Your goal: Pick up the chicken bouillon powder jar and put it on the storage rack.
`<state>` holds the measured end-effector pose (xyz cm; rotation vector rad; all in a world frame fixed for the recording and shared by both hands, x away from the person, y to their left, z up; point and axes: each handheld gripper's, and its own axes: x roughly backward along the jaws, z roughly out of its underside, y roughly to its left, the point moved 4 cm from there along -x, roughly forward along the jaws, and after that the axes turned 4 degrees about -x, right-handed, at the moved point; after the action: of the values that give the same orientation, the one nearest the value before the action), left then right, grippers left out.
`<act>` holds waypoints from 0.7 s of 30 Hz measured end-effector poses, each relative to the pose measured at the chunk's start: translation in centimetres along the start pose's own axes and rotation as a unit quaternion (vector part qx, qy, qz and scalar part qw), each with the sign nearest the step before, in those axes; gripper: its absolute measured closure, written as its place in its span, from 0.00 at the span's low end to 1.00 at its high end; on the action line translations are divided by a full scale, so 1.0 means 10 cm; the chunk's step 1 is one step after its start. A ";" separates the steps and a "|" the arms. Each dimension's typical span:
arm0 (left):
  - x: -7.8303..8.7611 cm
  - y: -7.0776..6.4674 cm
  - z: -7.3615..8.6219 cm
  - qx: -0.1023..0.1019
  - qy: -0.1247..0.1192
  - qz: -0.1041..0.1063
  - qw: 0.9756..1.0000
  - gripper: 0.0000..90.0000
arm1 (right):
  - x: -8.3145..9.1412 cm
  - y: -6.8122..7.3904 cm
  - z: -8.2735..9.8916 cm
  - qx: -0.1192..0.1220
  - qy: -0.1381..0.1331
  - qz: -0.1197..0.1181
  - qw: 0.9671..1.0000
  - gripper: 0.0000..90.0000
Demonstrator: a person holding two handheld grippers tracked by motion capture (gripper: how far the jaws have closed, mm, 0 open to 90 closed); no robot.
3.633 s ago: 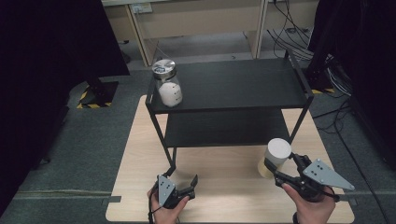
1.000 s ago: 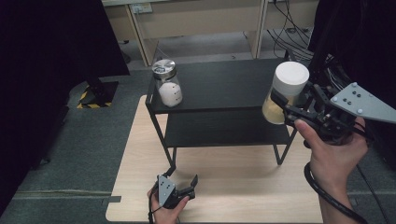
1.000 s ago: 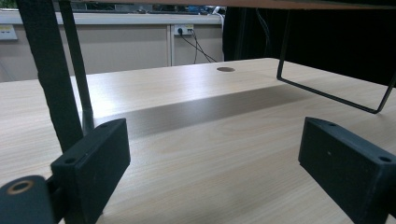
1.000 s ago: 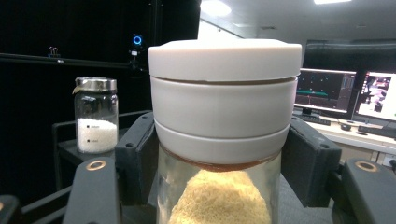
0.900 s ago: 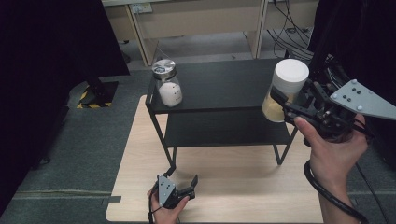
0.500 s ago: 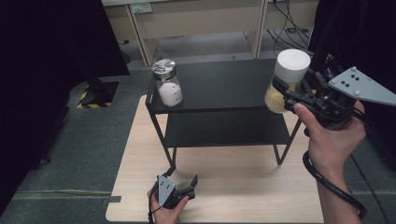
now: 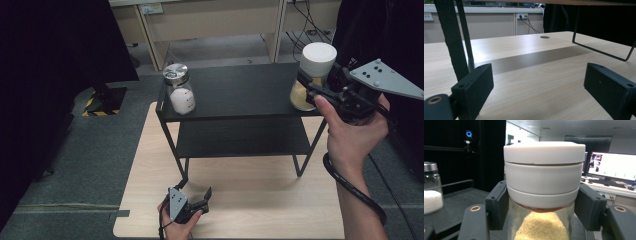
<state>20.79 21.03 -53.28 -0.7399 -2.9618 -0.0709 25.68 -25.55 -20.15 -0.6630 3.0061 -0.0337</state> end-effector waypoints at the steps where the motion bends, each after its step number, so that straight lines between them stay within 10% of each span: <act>1: 0.00 0.00 0.00 0.000 0.000 0.000 1.000 0.09 | -0.01 0.00 -0.01 0.000 0.002 0.002 1.000 0.39; 21: 0.00 0.00 0.00 -0.001 0.000 0.000 1.000 0.09 | -0.14 -0.10 0.06 -0.023 0.019 0.008 1.000 0.39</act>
<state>20.78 21.03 -53.28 -0.7411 -2.9618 -0.0727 27.42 -25.82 -20.64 -0.6512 3.0574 0.0253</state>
